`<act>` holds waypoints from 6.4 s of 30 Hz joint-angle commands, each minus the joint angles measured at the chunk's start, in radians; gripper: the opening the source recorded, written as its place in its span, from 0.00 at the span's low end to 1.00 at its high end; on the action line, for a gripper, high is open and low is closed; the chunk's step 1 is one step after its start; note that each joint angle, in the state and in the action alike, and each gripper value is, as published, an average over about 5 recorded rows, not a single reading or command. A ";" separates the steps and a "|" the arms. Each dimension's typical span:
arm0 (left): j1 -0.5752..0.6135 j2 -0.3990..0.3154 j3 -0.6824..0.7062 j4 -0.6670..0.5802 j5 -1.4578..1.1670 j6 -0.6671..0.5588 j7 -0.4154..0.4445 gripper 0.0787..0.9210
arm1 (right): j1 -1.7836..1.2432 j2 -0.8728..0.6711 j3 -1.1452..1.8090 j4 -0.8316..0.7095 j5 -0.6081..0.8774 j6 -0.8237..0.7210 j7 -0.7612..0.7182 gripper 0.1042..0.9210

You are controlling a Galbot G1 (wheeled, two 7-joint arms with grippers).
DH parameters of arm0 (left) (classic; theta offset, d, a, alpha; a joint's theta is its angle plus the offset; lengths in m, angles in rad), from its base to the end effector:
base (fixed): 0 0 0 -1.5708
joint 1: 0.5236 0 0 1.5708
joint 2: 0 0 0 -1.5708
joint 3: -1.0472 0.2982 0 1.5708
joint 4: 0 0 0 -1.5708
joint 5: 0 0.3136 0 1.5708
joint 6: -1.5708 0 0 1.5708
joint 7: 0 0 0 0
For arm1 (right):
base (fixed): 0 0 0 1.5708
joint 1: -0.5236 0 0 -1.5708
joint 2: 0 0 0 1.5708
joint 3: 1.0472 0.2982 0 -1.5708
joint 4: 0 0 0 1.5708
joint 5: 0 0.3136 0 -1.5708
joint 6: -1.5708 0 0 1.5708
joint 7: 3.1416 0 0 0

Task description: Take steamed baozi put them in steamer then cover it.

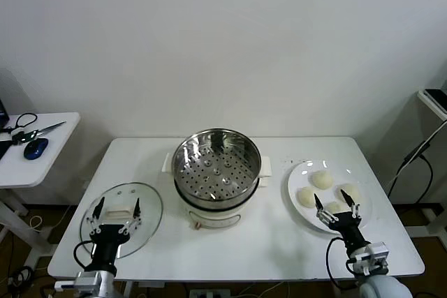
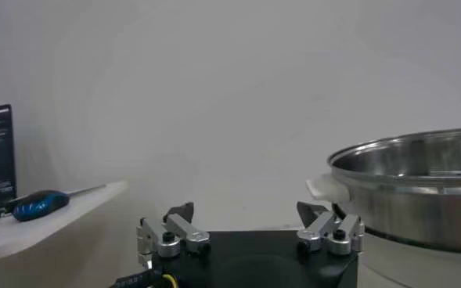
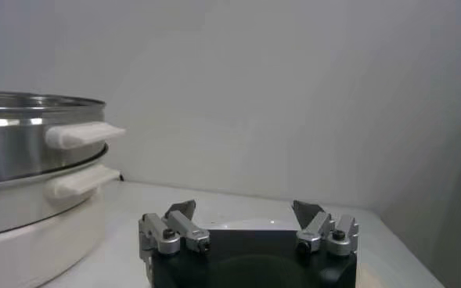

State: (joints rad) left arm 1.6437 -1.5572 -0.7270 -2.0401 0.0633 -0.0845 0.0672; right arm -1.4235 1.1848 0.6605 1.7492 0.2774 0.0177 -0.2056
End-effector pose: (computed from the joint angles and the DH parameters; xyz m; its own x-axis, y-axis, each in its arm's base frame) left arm 0.1392 0.0586 -0.2826 -0.9946 -0.0939 0.0442 -0.0843 0.9793 0.1840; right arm 0.2076 -0.1303 -0.3066 -0.9751 -0.1480 0.1655 -0.1662 0.9807 -0.1026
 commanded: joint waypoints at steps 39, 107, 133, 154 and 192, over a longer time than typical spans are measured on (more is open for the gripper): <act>-0.007 0.042 0.010 0.047 -0.004 0.011 -0.039 0.88 | 1.460 -0.333 -1.284 -1.028 -0.553 0.032 -0.933 0.88; -0.007 0.054 0.002 0.060 -0.018 0.062 -0.053 0.88 | 2.061 -0.083 -1.817 -0.826 -0.363 0.351 -1.041 0.72; 0.032 0.059 -0.001 0.036 -0.043 0.070 -0.048 0.88 | 1.832 0.331 -1.737 -0.850 -0.867 0.627 -0.922 0.72; 0.030 0.047 0.003 0.047 -0.041 0.072 -0.051 0.88 | 1.722 0.395 -1.709 -0.999 -0.939 0.640 -0.877 0.74; 0.079 0.036 0.008 -0.013 -0.037 0.061 -0.051 0.88 | 2.020 -0.552 -2.056 -0.403 0.094 -0.252 -0.905 0.88</act>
State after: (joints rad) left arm 1.7207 -1.5204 -0.7189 -2.0471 0.0278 -0.0240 0.0139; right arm 0.5972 0.9247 -1.2958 1.2391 0.1077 0.0399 -1.0814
